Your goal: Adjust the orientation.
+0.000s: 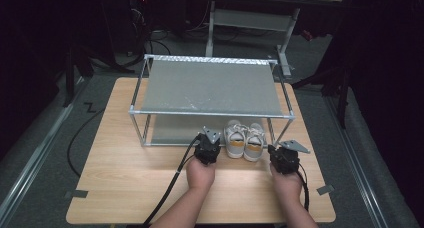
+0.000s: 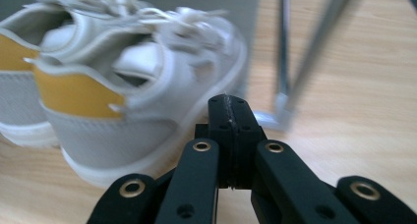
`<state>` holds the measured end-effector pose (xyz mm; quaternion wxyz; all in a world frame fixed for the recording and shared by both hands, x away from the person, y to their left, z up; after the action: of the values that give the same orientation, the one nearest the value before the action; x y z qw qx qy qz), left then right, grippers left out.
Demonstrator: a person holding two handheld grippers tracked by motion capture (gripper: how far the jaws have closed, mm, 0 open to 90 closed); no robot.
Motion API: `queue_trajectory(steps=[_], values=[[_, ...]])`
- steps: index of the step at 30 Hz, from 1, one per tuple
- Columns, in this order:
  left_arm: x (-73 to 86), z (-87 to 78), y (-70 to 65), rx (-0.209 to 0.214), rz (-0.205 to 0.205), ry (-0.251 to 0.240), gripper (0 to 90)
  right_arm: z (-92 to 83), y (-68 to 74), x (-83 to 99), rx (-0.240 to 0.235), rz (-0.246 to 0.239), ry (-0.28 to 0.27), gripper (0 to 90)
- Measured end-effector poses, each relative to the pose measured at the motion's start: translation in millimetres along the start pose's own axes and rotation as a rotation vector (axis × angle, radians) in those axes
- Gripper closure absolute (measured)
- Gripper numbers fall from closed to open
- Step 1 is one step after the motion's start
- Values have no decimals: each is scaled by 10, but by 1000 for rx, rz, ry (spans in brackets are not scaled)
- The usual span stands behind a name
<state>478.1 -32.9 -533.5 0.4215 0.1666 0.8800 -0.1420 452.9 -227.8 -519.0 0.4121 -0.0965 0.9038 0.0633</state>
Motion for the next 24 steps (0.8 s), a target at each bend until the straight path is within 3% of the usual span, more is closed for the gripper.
queue_trajectory(steps=[5, 6, 11, 13, 15, 18, 24], values=[[-56, 126, -69, 40, 19, 8, 898, 123, 94, -63, 13, -22, 7, 900], [-68, 141, -81, 31, 38, 15, 899, 149, 93, -71, 15, -33, 11, 900], [-128, 244, 3, 3, 23, 12, 900, 345, 126, -205, 53, -51, 8, 900], [-144, 266, 24, -10, 29, 20, 900, 394, 101, -239, 48, -42, 17, 900], [-147, 261, 32, -10, 22, 20, 899, 395, 72, -238, 40, -19, 24, 900], [-118, 210, 29, -9, 6, 17, 882, 356, 56, -199, 40, -23, 22, 900], [-15, -13, 7, -11, -4, -11, 816, 120, 75, -79, 24, -67, -3, 900]])
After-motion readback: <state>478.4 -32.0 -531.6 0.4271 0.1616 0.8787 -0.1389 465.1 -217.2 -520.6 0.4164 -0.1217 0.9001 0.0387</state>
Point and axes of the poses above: each handheld gripper's, and its own axes: z roughly forward along the jaws, x roughly out of its underside, y roughly to its left, the point moved 9 cm from there along z, roughly forward along the jaws, and after that the axes turned 2 degrees about z, right-handed, at the moved point
